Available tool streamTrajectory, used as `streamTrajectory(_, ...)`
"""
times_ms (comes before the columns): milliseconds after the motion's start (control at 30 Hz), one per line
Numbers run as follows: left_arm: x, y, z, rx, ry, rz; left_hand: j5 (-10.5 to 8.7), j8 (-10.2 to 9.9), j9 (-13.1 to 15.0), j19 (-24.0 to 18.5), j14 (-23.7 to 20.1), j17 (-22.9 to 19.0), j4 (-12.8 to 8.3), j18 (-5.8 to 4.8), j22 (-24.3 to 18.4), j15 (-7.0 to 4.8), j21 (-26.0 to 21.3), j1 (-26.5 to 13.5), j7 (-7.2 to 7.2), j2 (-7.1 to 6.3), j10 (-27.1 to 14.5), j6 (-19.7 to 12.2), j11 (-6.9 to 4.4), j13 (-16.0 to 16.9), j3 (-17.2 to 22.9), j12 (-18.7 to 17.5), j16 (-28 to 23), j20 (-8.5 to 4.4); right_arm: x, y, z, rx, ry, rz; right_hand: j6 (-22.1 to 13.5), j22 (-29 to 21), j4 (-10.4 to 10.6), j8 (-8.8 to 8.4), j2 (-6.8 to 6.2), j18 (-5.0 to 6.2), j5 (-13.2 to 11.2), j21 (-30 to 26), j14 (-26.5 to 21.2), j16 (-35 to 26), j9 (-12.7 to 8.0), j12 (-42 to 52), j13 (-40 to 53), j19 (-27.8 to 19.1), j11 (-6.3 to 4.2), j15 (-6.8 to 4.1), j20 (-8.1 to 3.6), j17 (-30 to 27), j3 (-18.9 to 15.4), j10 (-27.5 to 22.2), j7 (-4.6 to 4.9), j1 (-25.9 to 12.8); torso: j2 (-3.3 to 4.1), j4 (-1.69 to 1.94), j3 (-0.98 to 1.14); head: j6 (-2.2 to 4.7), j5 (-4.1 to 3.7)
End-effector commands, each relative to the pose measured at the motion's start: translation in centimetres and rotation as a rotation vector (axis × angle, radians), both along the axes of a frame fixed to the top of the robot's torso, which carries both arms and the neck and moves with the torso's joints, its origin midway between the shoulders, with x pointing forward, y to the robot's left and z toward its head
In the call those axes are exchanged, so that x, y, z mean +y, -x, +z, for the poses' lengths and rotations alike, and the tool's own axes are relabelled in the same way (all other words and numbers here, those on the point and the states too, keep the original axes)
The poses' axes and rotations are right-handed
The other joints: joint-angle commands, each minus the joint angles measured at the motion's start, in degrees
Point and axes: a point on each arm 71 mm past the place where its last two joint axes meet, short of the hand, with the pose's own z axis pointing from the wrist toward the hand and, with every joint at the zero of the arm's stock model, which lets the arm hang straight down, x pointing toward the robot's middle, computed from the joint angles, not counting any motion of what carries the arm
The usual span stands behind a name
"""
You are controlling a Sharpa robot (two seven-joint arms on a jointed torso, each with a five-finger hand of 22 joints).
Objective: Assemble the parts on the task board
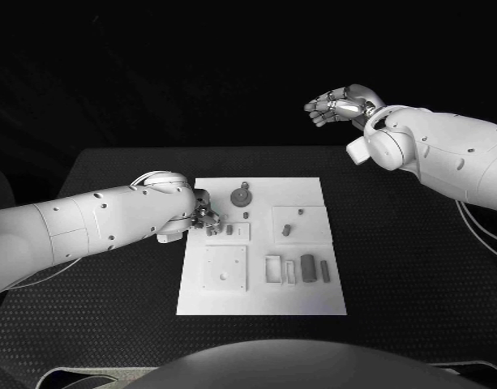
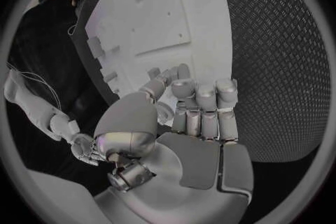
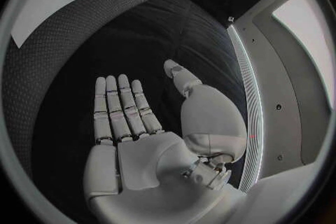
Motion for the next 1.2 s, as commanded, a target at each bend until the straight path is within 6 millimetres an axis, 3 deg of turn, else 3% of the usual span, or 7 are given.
streamTrajectory(33, -0.2, 0.1, -0.2, 0.002, -0.017, -0.021, -0.19, 0.05, 0.1, 0.0, 2.66, -0.11, -0.02, 0.97, 0.65, -3.32, 0.26, 0.09, -0.98, 0.59, -0.18, 1.46, -0.4, -0.13, 0.08, 0.36, 0.41, -7.35, 0.1, 0.1, 0.0, 0.001, -0.004, 0.014, -0.26, 0.08, 0.32, 0.32, -0.11, -0.67, 0.06, -0.22, -0.12, -0.33, -0.1, -0.3, 0.06, 0.11, -0.07, 0.14, -0.24, -0.07, 0.03, 0.43, 1.12, 0.61, -0.01, 0.05, -0.04, 0.03, -0.06)
streamTrajectory(167, -0.3, 0.1, -0.2, 0.0, -0.018, -0.017, -1.76, -0.02, 0.23, -0.04, 2.59, -0.28, 0.46, 1.0, 0.58, -3.32, 0.22, -0.49, -0.96, -0.26, -0.23, 1.35, -0.37, -0.33, -0.29, 0.41, 0.38, -7.34, 0.2, 0.1, 0.0, 0.0, -0.005, 0.015, -0.26, 0.09, 0.32, 0.32, -0.1, -0.67, 0.06, -0.23, -0.12, -0.33, -0.1, -0.3, 0.06, 0.12, -0.07, 0.14, -0.24, -0.07, 0.03, 0.44, 1.12, 0.61, -0.02, 0.02, -0.06, 0.05, -0.1)
streamTrajectory(200, -0.2, 0.1, -0.2, 0.001, -0.019, -0.017, -3.82, -0.07, 0.28, -0.06, 2.52, -0.37, 1.01, 1.04, 0.53, -3.3, 0.18, -0.98, -0.96, -1.0, -0.28, 1.28, -0.33, -0.43, -0.57, 0.42, 0.35, -7.35, 0.2, 0.1, 0.0, 0.0, -0.005, 0.015, -0.26, 0.09, 0.33, 0.32, -0.11, -0.67, 0.06, -0.24, -0.13, -0.33, -0.1, -0.31, 0.06, 0.12, -0.07, 0.14, -0.24, -0.07, 0.03, 0.44, 1.12, 0.61, -0.03, 0.0, -0.05, 0.07, -0.08)
streamTrajectory(333, 0.0, 0.1, -0.2, -0.005, -0.02, -0.008, -4.17, -0.33, 0.36, -0.12, 2.42, -0.54, 2.57, 1.16, 0.43, -3.27, 0.08, -2.48, -0.82, -2.87, -0.39, 0.82, -0.25, -0.65, -1.41, 0.42, 0.3, -7.39, 0.1, 0.0, 0.0, 0.0, -0.004, 0.013, -0.27, 0.1, 0.33, 0.32, -0.11, -0.67, 0.06, -0.25, -0.13, -0.33, -0.11, -0.32, 0.06, 0.12, -0.06, 0.15, -0.24, -0.07, 0.02, 0.44, 1.13, 0.61, -0.01, 0.03, -0.05, 0.13, -0.1)
streamTrajectory(567, 0.2, 0.0, -0.1, -0.016, -0.019, 0.006, -4.3, -0.79, 0.51, -0.25, 2.25, -0.72, 5.53, 1.49, 0.25, -3.11, -0.1, -6.61, -0.61, -8.69, -0.57, -0.16, -0.05, -0.83, -3.29, 0.54, 0.3, -7.54, 0.1, 0.0, 0.0, 0.0, -0.004, 0.012, -0.3, 0.11, 0.32, 0.3, -0.16, -0.68, 0.06, -0.29, -0.15, -0.35, -0.12, -0.35, 0.05, 0.11, -0.05, 0.17, -0.24, -0.08, 0.01, 0.43, 1.14, 0.62, -0.01, 0.06, -0.09, 0.12, -0.23)
streamTrajectory(1033, 1.1, -0.2, 0.0, -0.039, -0.023, 0.027, -4.3, -0.8, 0.94, -0.17, 2.2, -0.85, 8.27, 1.89, 0.15, -3.2, -0.02, -7.82, -0.65, -10.78, -0.69, -0.4, -0.11, -0.96, -2.42, 0.75, 0.4, -7.69, 0.0, 0.1, 0.0, 0.001, -0.004, 0.012, -0.35, 0.14, 0.32, 0.28, -0.18, -0.69, 0.07, -0.36, -0.19, -0.38, -0.15, -0.41, 0.05, 0.1, -0.05, 0.19, -0.24, -0.1, 0.01, 0.4, 1.16, 0.66, -0.02, 0.1, -0.11, 0.13, -0.32)
streamTrajectory(1200, 1.5, -0.4, 0.1, -0.063, -0.008, 0.044, -4.29, -0.91, 1.2, -0.16, 2.01, -0.97, 10.59, 2.07, 0.02, -3.18, -0.04, -8.25, -0.6, -13.52, -0.96, -0.75, -0.08, -1.05, -1.22, 0.8, 0.34, -7.7, -0.1, 0.1, -0.1, 0.002, -0.003, 0.009, -0.36, 0.15, 0.33, 0.28, -0.18, -0.69, 0.07, -0.38, -0.19, -0.39, -0.16, -0.43, 0.05, 0.1, -0.04, 0.19, -0.24, -0.11, 0.01, 0.39, 1.17, 0.66, -0.03, 0.08, -0.1, 0.19, -0.41)
